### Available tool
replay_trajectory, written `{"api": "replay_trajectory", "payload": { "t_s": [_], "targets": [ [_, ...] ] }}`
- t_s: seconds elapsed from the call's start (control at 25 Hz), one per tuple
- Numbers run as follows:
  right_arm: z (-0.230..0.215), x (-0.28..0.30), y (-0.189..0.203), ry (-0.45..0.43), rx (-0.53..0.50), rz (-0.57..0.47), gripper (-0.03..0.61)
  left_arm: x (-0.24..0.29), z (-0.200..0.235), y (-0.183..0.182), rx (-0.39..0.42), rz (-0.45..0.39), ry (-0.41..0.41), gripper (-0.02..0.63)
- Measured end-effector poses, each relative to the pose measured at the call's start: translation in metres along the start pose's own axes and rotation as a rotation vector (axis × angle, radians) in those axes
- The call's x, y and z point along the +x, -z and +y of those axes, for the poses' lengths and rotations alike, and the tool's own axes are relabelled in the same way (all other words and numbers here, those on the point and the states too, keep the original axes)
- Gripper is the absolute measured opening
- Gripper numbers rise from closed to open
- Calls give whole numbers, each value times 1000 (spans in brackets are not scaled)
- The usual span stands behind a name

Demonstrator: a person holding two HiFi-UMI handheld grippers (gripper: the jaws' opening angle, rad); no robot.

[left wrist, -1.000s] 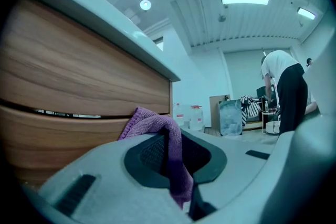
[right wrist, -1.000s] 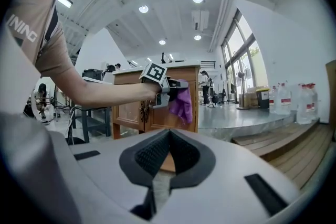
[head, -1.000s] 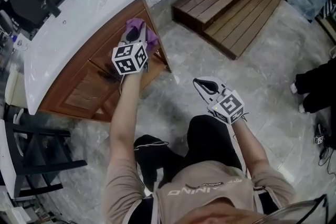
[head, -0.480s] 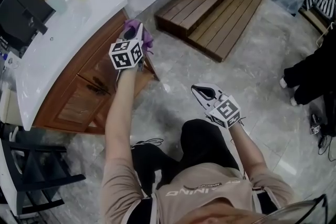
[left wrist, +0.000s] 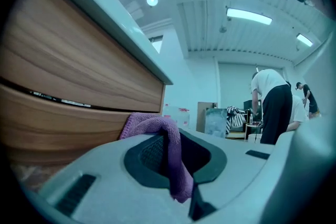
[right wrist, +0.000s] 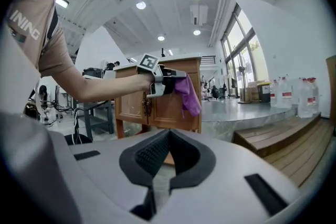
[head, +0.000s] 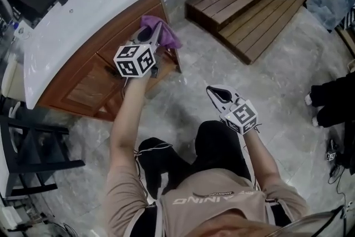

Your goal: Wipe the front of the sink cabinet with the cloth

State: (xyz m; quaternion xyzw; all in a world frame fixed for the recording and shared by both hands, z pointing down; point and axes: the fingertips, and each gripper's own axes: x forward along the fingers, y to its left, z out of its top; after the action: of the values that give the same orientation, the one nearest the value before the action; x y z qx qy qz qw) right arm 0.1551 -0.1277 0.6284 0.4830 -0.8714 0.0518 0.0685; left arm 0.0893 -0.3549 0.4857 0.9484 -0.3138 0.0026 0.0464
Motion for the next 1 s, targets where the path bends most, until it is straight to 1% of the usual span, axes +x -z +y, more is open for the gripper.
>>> {"api": "replay_trajectory", "payload": {
  "t_s": [0.04, 0.16, 0.24, 0.52, 0.72, 0.88, 1.0],
  "targets": [
    [5, 6, 2, -22, 2, 3, 11, -13, 4, 1, 5, 1, -13, 37],
    [24, 29, 8, -97, 6, 18, 11, -57, 17, 3, 93, 7, -88, 37],
    [36, 45, 10, -140, 10, 21, 11, -89, 28, 3, 123, 3, -142, 37],
    [81, 90, 11, -273, 4, 5, 11, -205, 72, 24, 111, -23, -368, 37],
    [114, 116, 6, -375, -15, -18, 11, -298, 107, 37, 85, -52, -564, 37],
    [143, 138, 9, -457, -23, -7, 11, -358, 136, 49, 107, -27, -715, 37],
    [161, 144, 13, -511, -33, 13, 11, -395, 151, 58, 117, -13, -806, 37]
  ]
}}
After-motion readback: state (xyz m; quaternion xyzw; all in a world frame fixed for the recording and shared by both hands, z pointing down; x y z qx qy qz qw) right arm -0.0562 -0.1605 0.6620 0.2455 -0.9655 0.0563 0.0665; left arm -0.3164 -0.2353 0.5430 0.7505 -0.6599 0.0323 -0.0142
